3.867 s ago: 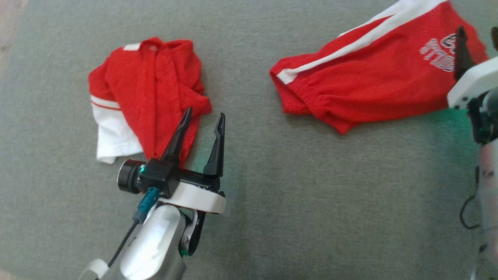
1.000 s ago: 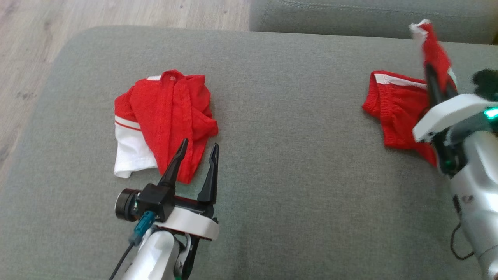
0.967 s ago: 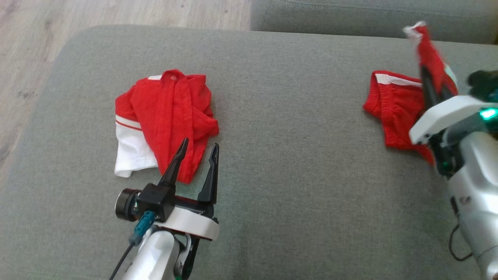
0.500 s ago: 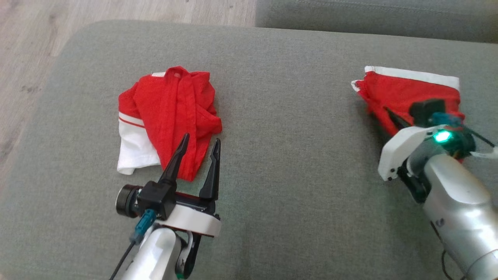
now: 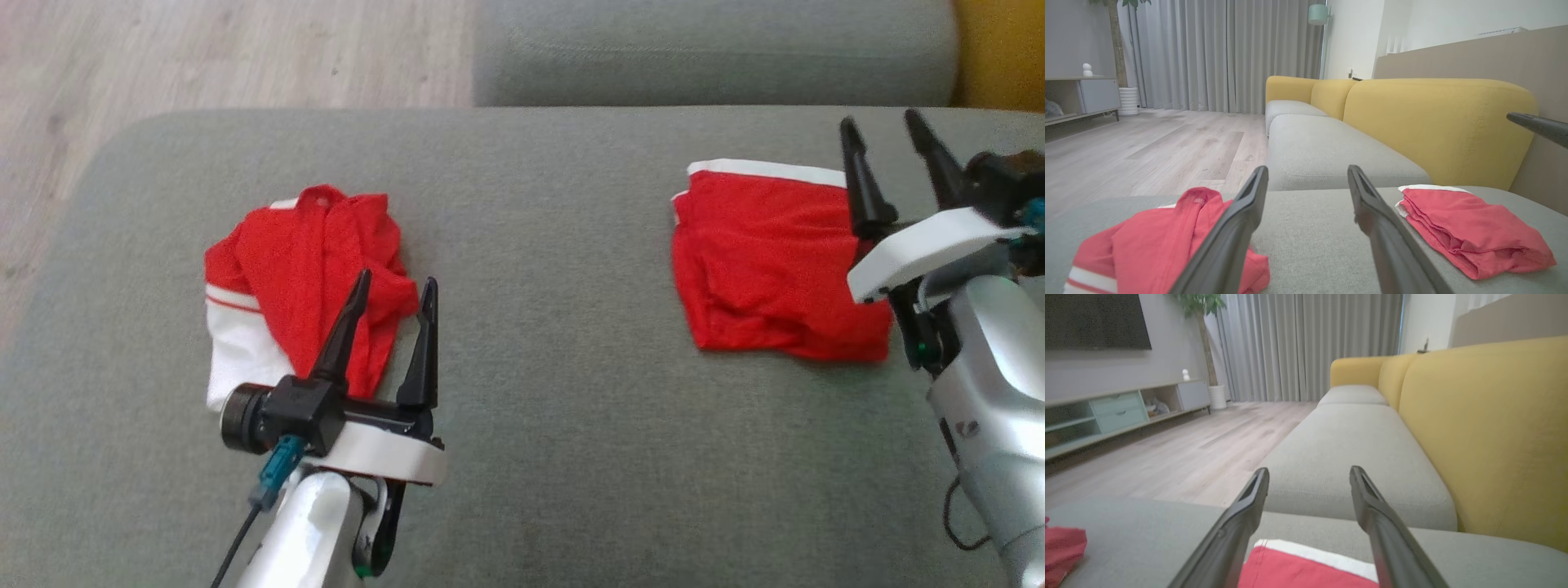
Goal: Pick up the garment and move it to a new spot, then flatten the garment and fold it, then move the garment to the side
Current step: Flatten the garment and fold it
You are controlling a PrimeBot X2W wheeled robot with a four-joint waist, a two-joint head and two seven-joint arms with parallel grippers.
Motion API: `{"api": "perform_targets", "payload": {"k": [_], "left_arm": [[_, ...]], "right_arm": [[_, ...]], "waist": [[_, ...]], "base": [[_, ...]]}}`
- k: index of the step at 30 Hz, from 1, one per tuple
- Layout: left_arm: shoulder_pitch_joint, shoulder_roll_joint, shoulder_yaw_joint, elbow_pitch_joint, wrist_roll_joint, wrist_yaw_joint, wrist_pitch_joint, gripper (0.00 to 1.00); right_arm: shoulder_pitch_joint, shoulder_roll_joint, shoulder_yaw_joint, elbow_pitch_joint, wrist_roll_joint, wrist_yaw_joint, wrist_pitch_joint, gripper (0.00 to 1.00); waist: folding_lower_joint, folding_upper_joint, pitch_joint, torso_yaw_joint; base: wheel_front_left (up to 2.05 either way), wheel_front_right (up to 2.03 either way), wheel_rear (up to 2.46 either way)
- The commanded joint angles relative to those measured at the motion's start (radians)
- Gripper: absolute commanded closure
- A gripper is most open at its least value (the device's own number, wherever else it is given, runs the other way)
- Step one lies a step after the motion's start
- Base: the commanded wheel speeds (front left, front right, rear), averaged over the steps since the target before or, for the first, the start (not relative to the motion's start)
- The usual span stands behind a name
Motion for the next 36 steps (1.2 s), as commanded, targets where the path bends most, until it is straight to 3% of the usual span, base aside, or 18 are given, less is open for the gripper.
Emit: {"api": "perform_targets", "payload": {"k": [1,10,16,25,26,27,36], "left_arm": [[-0.019,0.007,0.043,-0.043,0.014,0.009,-0.005,0.00],[0.051,0.007,0.084,-0.085,0.001,0.025,-0.005,0.00],[0.089,0.007,0.112,-0.099,0.002,0.031,-0.005,0.00],[0.060,0.006,0.100,-0.109,0.004,0.021,-0.005,0.00],[0.054,0.006,0.092,-0.108,0.005,0.019,-0.005,0.00],[0.046,0.006,0.086,-0.108,0.005,0.017,-0.005,0.00],[-0.020,0.006,0.038,-0.117,0.000,0.015,-0.005,0.00]], "right_arm": [[0.021,0.020,-0.034,-0.063,-0.037,0.007,-0.017,0.00],[0.364,0.179,-0.341,-0.429,-0.237,0.007,-0.021,0.00],[0.520,0.245,-0.405,-0.566,-0.284,0.007,-0.021,0.00],[0.507,0.260,-0.412,-0.602,-0.289,0.007,0.000,0.00],[0.495,0.260,-0.409,-0.596,-0.280,0.007,0.011,0.15],[0.479,0.259,-0.406,-0.591,-0.278,0.007,0.018,1.00],[0.273,0.214,-0.465,-0.470,-0.300,0.007,0.060,1.00]], "waist": [[0.0000,0.0000,-0.023,-0.027],[0.0000,0.0000,-0.037,-0.067],[0.0000,0.0000,-0.026,-0.081],[0.0000,0.0000,0.028,-0.065],[0.0000,0.0000,0.039,-0.059],[0.0000,0.0000,0.051,-0.054],[0.0000,0.0000,0.181,0.008]], "base": [[0.00,0.00,0.00],[0.00,0.00,0.00],[0.00,0.00,0.00],[0.00,0.00,0.00],[0.00,0.00,0.00],[0.00,0.00,0.00],[0.00,0.00,0.00]]}}
